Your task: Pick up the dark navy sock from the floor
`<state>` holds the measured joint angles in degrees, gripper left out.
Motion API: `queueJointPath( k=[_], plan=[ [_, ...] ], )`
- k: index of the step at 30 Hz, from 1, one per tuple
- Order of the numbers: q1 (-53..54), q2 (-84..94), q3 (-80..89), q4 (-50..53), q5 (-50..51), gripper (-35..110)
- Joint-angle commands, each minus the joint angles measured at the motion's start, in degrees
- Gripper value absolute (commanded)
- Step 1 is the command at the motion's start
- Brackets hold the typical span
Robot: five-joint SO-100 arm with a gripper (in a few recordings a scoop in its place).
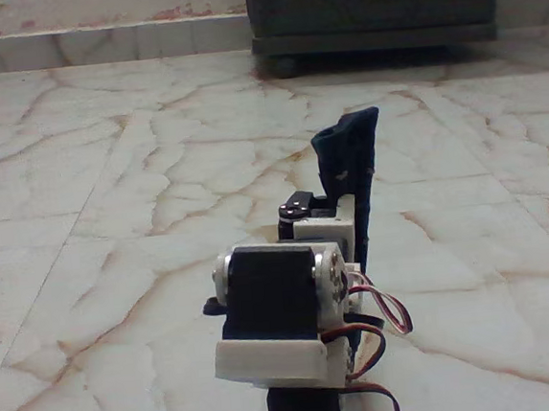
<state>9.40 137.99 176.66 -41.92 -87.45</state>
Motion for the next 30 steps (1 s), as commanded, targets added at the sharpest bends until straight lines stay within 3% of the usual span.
queueJointPath(
  k=[1, 6, 30],
  plan=[
    [3.43, 1.41, -0.09, 0.88, -1.49, 0],
    [3.6, 1.41, -0.09, 0.53, -5.62, 0],
    [-1.49, 1.14, 0.0, 2.11, -1.14, 0]
  ],
)
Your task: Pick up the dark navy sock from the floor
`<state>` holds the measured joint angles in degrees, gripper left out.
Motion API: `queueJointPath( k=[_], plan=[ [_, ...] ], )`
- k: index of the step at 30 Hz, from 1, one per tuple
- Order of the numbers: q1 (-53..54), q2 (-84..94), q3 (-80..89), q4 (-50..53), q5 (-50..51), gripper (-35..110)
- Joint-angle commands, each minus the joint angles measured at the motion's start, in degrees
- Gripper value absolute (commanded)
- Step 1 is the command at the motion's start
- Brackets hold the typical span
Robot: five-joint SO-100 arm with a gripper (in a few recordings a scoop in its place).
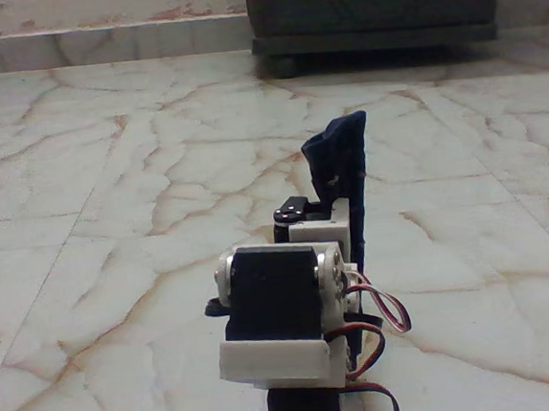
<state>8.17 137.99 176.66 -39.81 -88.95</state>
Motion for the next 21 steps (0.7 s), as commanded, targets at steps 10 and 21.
queueJointPath(
  k=[10, 21],
  plan=[
    [-1.23, 1.05, 0.0, 0.44, 1.76, 0],
    [-2.64, 1.05, 0.0, 0.97, 2.9, 0]
  ],
)
